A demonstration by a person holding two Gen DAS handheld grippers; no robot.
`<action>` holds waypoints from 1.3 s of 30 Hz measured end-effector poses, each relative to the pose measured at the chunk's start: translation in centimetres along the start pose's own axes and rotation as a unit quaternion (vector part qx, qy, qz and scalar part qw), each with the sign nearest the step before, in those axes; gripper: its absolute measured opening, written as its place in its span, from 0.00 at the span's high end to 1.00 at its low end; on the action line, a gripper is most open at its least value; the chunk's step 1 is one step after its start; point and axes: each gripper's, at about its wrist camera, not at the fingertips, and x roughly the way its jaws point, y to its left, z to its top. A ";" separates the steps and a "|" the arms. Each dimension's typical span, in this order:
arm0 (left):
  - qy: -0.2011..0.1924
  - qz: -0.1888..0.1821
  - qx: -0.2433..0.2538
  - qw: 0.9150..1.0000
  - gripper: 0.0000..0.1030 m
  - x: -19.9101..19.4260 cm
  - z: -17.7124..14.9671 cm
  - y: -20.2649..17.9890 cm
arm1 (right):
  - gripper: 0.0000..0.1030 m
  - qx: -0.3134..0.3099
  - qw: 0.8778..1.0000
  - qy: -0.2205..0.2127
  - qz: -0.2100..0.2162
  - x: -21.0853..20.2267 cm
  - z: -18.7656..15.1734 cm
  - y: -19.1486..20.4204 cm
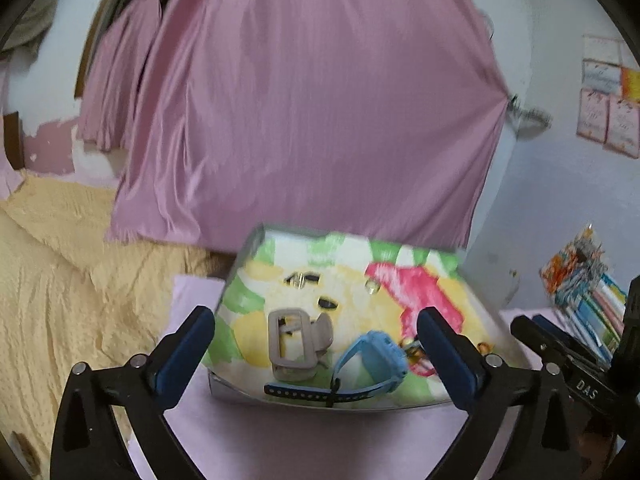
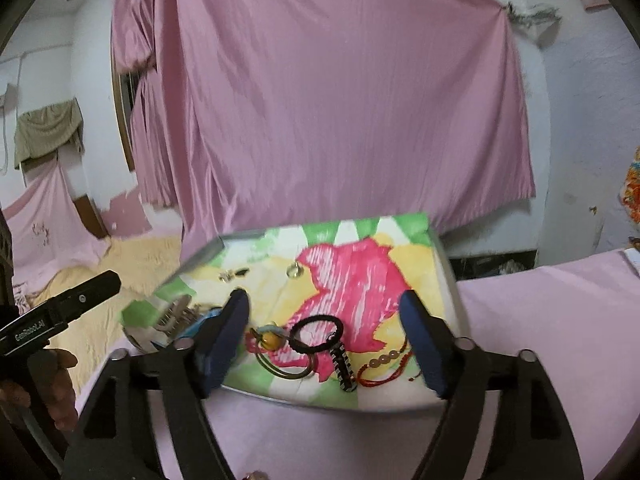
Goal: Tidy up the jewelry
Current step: 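Withdraw both open tools from the tray toward the white hair clip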
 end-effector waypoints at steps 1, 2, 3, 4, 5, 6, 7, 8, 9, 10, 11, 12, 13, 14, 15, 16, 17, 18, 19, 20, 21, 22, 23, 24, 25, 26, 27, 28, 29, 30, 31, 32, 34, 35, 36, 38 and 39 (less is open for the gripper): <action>-0.015 -0.001 0.002 1.000 0.01 -0.8 -0.1 -0.2 | 0.15 -0.001 1.000 -0.008 -0.002 -0.6 -0.1 0.0; -0.027 -0.001 0.005 1.000 0.01 -1.5 -0.2 -0.4 | 0.11 -0.001 1.000 -0.017 -0.004 -1.4 -0.2 0.0; -0.035 -0.001 0.009 0.999 0.01 -2.0 -0.4 -0.6 | 0.10 -0.001 1.000 -0.023 -0.004 -1.9 -0.4 0.0; -0.042 0.000 0.015 0.999 0.01 -2.5 -0.5 -0.9 | 0.09 -0.001 1.000 -0.026 -0.003 -2.4 -0.6 0.0; -0.048 0.001 0.021 0.999 0.01 -2.9 -0.8 -1.2 | 0.09 0.000 1.000 -0.029 0.000 -2.9 -0.9 0.0; -0.054 0.001 0.029 0.998 0.01 -3.4 -1.1 -1.5 | 0.08 0.000 1.000 -0.031 0.001 -3.3 -1.1 -0.1; -0.057 0.000 0.032 0.998 0.01 -3.7 -1.3 -1.7 | 0.08 0.001 0.999 -0.033 0.001 -3.9 -1.5 -0.2; -0.061 0.000 0.033 0.998 0.01 -4.1 -1.7 -1.9 | 0.07 0.002 0.999 -0.034 0.001 -4.3 -1.8 -0.3; -0.063 -0.001 0.031 0.998 0.01 -4.6 -2.0 -1.9 | 0.07 0.004 0.999 -0.037 0.001 -4.8 -2.1 -0.4; -0.065 -0.002 0.028 0.997 0.01 -4.8 -2.3 -2.0 | 0.07 0.005 0.999 -0.040 0.000 -5.2 -2.4 -0.5; -0.067 -0.004 0.026 0.997 0.01 -5.1 -2.6 -2.0 | 0.07 0.006 0.999 -0.046 0.001 -5.7 -2.7 -0.6; -0.072 -0.006 0.025 0.997 0.01 -5.7 -3.0 -2.1 | 0.07 0.007 0.999 -0.051 0.000 -6.2 -3.0 -0.7; -0.076 -0.006 0.025 0.997 0.01 -6.1 -3.4 -2.2 | 0.06 0.009 0.998 -0.055 -0.001 -6.8 -3.2 -0.8; -0.080 -0.006 0.027 0.996 0.01 -6.5 -3.7 -2.3 | 0.05 0.010 0.998 -0.060 -0.002 -7.3 -3.4 -1.0; -0.083 -0.005 0.029 0.996 0.01 -7.1 -4.0 -2.4 | 0.05 0.010 0.998 -0.063 -0.002 -7.7 -3.5 -1.1; -0.085 -0.004 0.030 0.996 0.01 -7.4 -4.3 -2.5 | 0.04 0.011 0.998 -0.066 -0.003 -8.2 -3.7 -1.3; -0.088 -0.004 0.033 0.996 0.01 -7.8 -4.5 -2.6 | 0.04 0.011 0.998 -0.067 -0.003 -8.5 -3.8 -1.3; -0.088 -0.005 0.036 0.995 0.01 -8.0 -4.7 -2.8 | 0.03 0.010 0.998 -0.068 -0.003 -8.7 -3.9 -1.4; -0.088 -0.005 0.038 0.995 0.01 -8.3 -4.9 -2.8 | 0.03 0.009 0.998 -0.068 -0.003 -9.0 -4.1 -1.6; -0.087 -0.006 0.042 0.995 0.01 -8.5 -5.1 -3.0 | 0.03 0.007 0.998 -0.068 -0.004 -9.3 -4.3 -1.6; -0.086 -0.005 0.045 0.995 0.01 -8.7 -5.3 -3.2 | 0.03 0.005 0.998 -0.067 -0.005 -9.4 -4.4 -1.6; -0.084 -0.005 0.047 0.995 0.01 -8.9 -5.5 -3.3 | 0.03 0.002 0.998 -0.066 -0.005 -9.6 -4.6 -1.7; -0.080 -0.007 0.049 0.996 0.01 -9.0 -5.8 -3.4 | 0.03 -0.001 0.998 -0.065 -0.006 -9.7 -4.8 -1.7; -0.076 -0.009 0.051 0.996 0.01 -9.1 -6.1 -3.5 | 0.03 -0.004 0.998 -0.064 -0.007 -9.9 -4.9 -1.7; -0.074 -0.010 0.052 0.996 0.01 -9.3 -6.4 -3.6 | 0.03 -0.008 0.998 -0.063 -0.009 -10.1 -5.2 -1.8; -0.069 -0.011 0.055 0.996 0.01 -9.4 -6.6 -3.7 | 0.03 -0.010 0.998 -0.063 -0.009 -10.2 -5.3 -1.8; -0.067 -0.012 0.056 0.996 0.01 -9.5 -6.9 -3.8 | 0.03 -0.012 0.998 -0.063 -0.008 -10.5 -5.5 -1.7; -0.065 -0.013 0.056 0.996 0.01 -9.5 -7.0 -3.8 | 0.03 -0.015 0.998 -0.061 -0.008 -10.6 -5.7 -1.9; -0.062 -0.014 0.056 0.996 0.01 -9.6 -7.2 -3.8 | 0.03 -0.016 0.998 -0.061 -0.008 -10.8 -5.8 -1.8; -0.060 -0.014 0.056 0.997 0.01 -9.6 -7.4 -3.8 | 0.03 -0.018 0.998 -0.061 -0.009 -10.9 -5.9 -1.8; -0.056 -0.015 0.055 0.997 0.01 -9.6 -7.7 -3.8 | 0.03 -0.019 0.998 -0.060 -0.009 -11.1 -6.1 -1.9; -0.053 -0.015 0.054 0.997 0.01 -9.5 -7.8 -3.8 | 0.03 -0.020 0.998 -0.059 -0.010 -11.2 -6.2 -1.8; -0.049 -0.017 0.052 0.997 0.01 -9.6 -8.2 -3.9 | 0.03 -0.020 0.998 -0.056 -0.011 -11.3 -6.4 -2.1; -0.046 -0.017 0.052 0.997 0.01 -9.6 -8.3 -3.9 | 0.03 -0.020 0.998 -0.055 -0.010 -11.3 -6.4 -2.1; -0.044 -0.018 0.051 0.998 0.01 -9.5 -8.5 -4.0 | 0.03 -0.020 0.998 -0.053 -0.011 -11.3 -6.4 -2.1; -0.038 -0.019 0.053 0.998 0.01 -9.4 -8.8 -4.1 | 0.03 -0.020 0.999 -0.049 -0.011 -11.2 -6.6 -2.1; -0.036 -0.019 0.054 0.998 0.01 -9.4 -8.9 -4.2 | 0.03 -0.021 0.999 -0.047 -0.012 -11.2 -6.6 -2.2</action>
